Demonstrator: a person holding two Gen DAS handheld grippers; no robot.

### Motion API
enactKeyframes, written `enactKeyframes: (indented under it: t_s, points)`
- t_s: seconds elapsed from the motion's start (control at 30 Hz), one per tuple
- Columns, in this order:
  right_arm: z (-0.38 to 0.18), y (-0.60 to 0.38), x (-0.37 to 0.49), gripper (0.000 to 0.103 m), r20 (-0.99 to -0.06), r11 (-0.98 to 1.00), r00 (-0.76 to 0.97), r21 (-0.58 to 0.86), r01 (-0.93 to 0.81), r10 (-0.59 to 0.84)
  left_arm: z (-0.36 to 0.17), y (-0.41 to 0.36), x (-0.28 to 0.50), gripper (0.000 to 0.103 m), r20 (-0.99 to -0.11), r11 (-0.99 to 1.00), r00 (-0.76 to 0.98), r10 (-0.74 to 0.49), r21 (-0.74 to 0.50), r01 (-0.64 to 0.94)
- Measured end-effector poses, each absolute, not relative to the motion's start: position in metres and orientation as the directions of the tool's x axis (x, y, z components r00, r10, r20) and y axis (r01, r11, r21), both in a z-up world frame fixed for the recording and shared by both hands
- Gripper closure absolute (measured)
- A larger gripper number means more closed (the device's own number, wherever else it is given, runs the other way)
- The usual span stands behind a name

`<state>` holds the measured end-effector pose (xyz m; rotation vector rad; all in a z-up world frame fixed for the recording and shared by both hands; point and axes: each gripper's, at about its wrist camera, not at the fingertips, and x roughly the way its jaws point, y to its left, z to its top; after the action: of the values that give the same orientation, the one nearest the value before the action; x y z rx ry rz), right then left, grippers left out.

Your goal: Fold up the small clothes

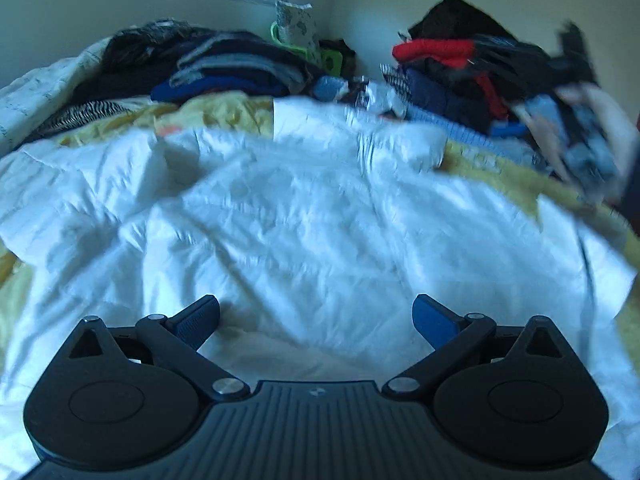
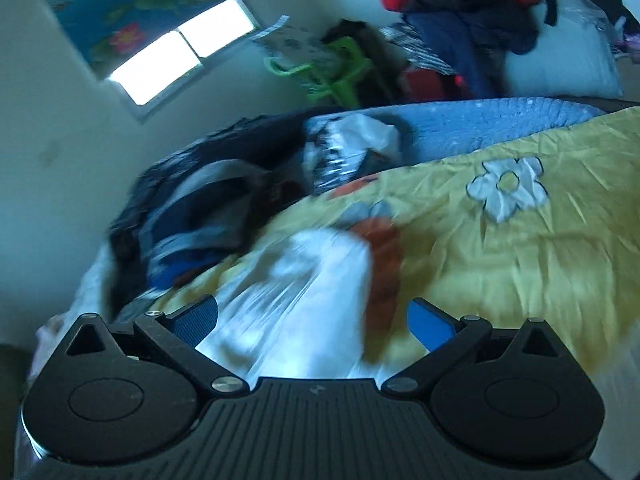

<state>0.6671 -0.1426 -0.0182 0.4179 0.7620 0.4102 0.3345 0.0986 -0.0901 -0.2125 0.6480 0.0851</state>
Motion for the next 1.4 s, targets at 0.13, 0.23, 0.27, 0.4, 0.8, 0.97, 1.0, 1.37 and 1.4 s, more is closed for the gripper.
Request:
enactKeyframes:
  t_s: [0.13, 0.23, 0.27, 0.4, 0.8, 0.97, 1.0, 1.37, 1.4]
  points:
    - [-0.056, -0.132, 0.737, 0.006, -0.625, 0.848, 0.615, 0.511, -0.141, 0.480, -0.106, 0.104, 0.330, 0.000, -0.577, 0.972, 0.817, 0.002, -0.192, -0.138]
    - [-0.090, -0.119, 0.775, 0.018, -0.673, 0.816, 0.506, 0.566, -0.118, 0.540, -0.108, 0.123, 0.325, 0.000, -0.532, 0.937, 0.845, -0.051, -0.318, -0.144]
    - [-0.099, -0.115, 0.783, 0.023, -0.670, 0.798, 0.479, 0.591, -0.117, 0.567, -0.108, 0.128, 0.324, 0.000, -0.517, 0.925, 0.854, -0.065, -0.352, -0.142]
    - [-0.118, -0.096, 0.798, 0.046, -0.647, 0.757, 0.424, 0.632, -0.168, 0.634, -0.108, 0.133, 0.320, 0.000, -0.488, 0.904, 0.869, -0.083, -0.404, -0.140]
    - [-0.013, -0.051, 0.718, 0.091, -0.518, 0.736, 0.544, 0.304, -0.605, 0.660, -0.109, 0.140, 0.319, 0.000, -0.463, 0.878, 0.880, -0.103, -0.458, -0.138]
    - [0.034, -0.059, 0.588, 0.092, -0.465, 0.594, 0.530, -0.012, -0.804, 0.709, -0.108, 0.142, 0.318, 0.000, -0.460, 0.873, 0.881, -0.109, -0.468, -0.137]
    - [0.033, -0.063, 0.563, 0.091, -0.468, 0.576, 0.532, -0.059, -0.815, 0.705, -0.108, 0.143, 0.319, 0.000, -0.459, 0.871, 0.882, -0.110, -0.471, -0.136]
    - [-0.018, -0.201, 0.424, 0.025, -0.558, 0.750, 0.533, 0.286, -0.596, 0.636, -0.108, 0.143, 0.321, 0.000, -0.465, 0.877, 0.879, -0.108, -0.462, -0.137]
    - [-0.018, -0.216, 0.416, 0.025, -0.546, 0.748, 0.524, 0.360, -0.558, 0.654, -0.107, 0.142, 0.320, 0.000, -0.468, 0.878, 0.877, -0.112, -0.460, -0.133]
